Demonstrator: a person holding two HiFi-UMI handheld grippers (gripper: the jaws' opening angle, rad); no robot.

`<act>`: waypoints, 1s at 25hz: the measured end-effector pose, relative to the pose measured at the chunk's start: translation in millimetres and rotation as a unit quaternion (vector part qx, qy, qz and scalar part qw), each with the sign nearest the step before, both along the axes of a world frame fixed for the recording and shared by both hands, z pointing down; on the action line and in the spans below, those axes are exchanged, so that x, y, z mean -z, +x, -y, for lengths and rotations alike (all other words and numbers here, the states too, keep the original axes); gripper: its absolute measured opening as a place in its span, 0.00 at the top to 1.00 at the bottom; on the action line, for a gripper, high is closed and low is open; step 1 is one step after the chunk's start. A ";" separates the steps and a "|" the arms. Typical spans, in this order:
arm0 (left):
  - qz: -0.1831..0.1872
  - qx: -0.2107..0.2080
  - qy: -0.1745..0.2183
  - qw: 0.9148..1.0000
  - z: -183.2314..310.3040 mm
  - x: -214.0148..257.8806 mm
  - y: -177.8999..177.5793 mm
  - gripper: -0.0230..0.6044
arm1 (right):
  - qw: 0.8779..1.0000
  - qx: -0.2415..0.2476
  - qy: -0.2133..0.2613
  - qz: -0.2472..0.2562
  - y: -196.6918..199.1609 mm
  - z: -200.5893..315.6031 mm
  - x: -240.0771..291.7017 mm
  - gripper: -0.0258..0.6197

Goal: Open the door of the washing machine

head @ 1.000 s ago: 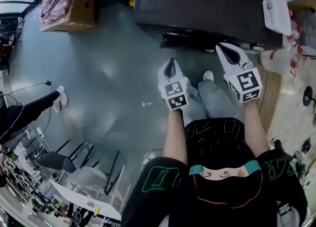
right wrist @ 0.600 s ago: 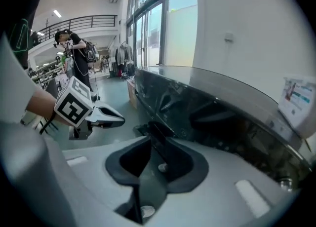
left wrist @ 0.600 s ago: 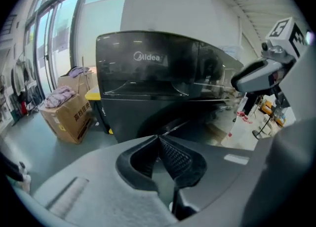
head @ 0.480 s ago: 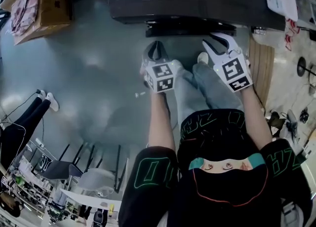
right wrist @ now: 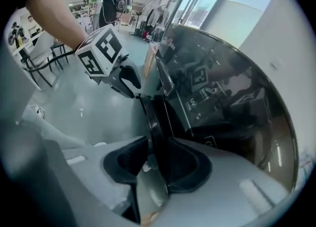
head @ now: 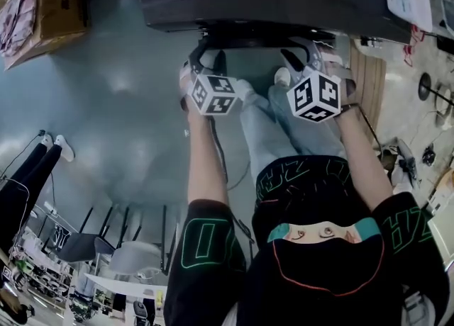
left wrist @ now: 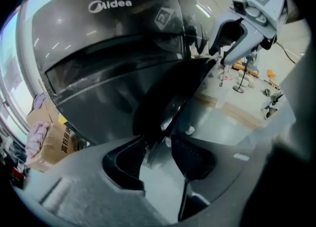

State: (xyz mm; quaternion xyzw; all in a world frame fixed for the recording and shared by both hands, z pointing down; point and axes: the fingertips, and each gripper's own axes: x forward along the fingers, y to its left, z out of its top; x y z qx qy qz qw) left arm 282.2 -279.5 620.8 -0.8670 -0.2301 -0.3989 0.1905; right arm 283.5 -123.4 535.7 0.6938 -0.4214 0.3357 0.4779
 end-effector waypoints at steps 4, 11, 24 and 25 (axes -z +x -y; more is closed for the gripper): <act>0.035 -0.036 0.018 0.999 -4.3 -24.1 -2.8 0.67 | 1.000 0.011 -0.029 0.000 3.4 -1.6 -13.3 0.76; 0.046 -0.038 0.025 0.998 -11.4 -31.3 1.9 0.68 | 0.998 0.024 -0.048 0.019 3.1 3.1 -16.6 0.74; 0.046 0.025 0.011 0.999 -16.7 -35.8 -35.2 0.68 | 0.994 0.061 -0.044 0.076 -18.8 0.3 -23.2 0.74; 0.049 0.031 0.011 0.998 -17.0 -36.3 -39.3 0.68 | 0.994 0.067 -0.045 0.077 -21.5 0.3 -23.3 0.74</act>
